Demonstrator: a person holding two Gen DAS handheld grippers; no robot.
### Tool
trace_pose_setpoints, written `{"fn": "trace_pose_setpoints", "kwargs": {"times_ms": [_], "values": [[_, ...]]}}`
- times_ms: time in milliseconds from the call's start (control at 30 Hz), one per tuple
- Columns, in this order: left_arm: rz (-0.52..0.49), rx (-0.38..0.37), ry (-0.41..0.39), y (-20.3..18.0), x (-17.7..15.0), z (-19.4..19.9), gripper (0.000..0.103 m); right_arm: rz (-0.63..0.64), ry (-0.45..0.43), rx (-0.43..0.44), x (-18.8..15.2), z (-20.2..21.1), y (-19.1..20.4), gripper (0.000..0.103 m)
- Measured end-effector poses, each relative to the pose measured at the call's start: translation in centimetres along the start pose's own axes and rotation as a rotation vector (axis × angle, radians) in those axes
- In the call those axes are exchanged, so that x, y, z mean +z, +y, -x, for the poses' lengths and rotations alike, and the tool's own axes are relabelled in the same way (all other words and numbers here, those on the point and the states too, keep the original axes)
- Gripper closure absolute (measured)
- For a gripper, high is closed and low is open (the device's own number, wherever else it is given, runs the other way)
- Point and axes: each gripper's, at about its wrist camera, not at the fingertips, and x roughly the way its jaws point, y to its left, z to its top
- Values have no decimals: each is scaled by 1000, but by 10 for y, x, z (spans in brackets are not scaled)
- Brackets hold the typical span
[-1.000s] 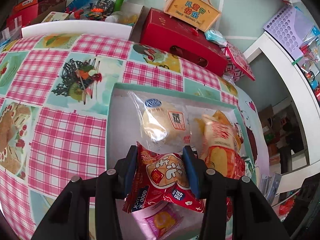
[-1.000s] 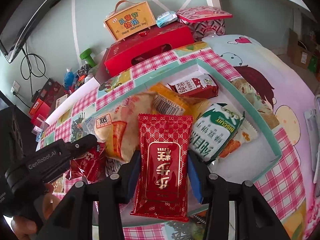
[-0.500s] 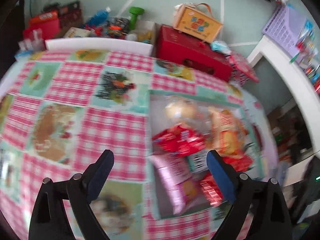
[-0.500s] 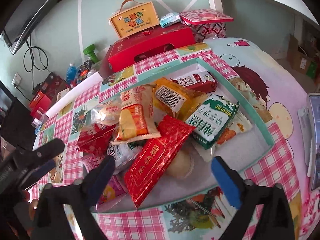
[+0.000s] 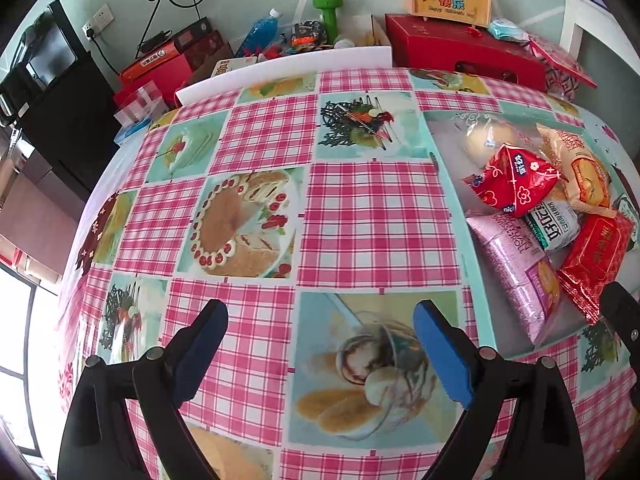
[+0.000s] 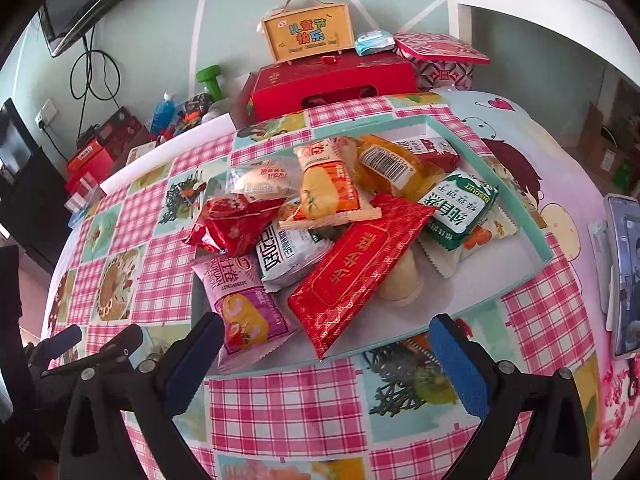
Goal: Organize snacks
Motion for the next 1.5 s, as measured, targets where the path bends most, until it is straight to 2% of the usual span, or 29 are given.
{"fn": "trace_pose_setpoints", "kwargs": {"times_ms": [167,600,1133,1500], "values": [[14,6,33,3,0,-6,9,30,10,-23,-1,-5,6,0],[12,-6,77,6,-3,-10,9,14,-7,-45,-2,-6,4,0],[21,0,82,6,-3,-10,9,56,-7,-47,-9,-1,1,0],[-20,-24,98,-7,-7,-10,9,58,-12,-53,-9,6,-5,0]]}}
